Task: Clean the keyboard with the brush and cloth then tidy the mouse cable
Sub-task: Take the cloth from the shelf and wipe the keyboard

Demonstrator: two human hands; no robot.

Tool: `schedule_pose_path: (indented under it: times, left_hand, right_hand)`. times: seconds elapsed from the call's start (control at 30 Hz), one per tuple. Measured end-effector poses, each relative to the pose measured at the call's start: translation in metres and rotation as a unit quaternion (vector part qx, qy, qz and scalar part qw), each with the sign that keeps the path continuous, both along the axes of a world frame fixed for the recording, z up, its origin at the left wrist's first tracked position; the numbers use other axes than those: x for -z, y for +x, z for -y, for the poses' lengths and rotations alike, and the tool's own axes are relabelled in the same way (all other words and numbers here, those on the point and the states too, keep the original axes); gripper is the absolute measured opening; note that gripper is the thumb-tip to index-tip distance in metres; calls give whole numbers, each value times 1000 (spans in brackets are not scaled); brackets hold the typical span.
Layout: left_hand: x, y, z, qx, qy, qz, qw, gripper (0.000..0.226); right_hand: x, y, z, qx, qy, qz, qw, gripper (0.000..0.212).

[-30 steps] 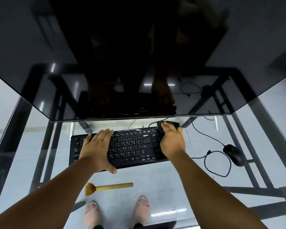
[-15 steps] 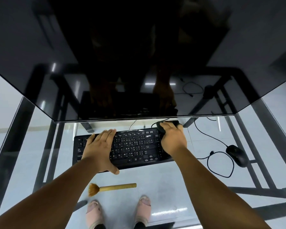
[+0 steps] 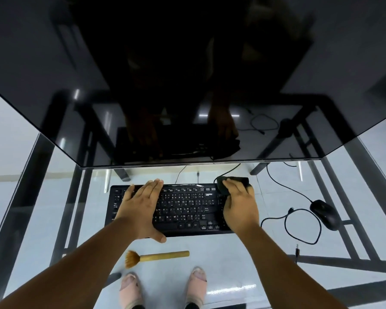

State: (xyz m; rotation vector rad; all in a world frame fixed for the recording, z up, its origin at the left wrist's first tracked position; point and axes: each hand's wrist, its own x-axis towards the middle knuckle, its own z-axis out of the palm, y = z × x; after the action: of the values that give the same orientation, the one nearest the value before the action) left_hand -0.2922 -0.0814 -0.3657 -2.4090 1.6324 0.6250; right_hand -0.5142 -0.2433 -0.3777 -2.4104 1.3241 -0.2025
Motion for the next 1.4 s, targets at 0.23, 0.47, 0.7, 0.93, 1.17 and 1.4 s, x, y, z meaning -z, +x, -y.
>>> schedule_pose_path:
  times: [0.23,0.47,0.7,0.93,1.17,1.4]
  left_hand:
    - [3,23,-21,-35,-5,-3,999,152]
    - [1,43,-40,-49,17,9,999,151]
    - [2,47,-45,-54,9,0,999,149]
    - [4,63,-51,-15,22,-10,1000,154]
    - [6,65,-52,-13,10,-13,1000,155]
    - [5,63,-54,-28,2,-15,1000,154]
  right_hand:
    - [-4,33,-30,-72,21,-28,997,58]
    - [-10,57,-27,9,36,-53,998,54]
    - [-5,56,-44,-38,33,-28,998,53]
    - [-13,91,-51,3,54,-50,997,56]
    - [-12,92,-63,-88,42,-55,994,57]
    - [-18,110,-57,18,70,-90,993,57]
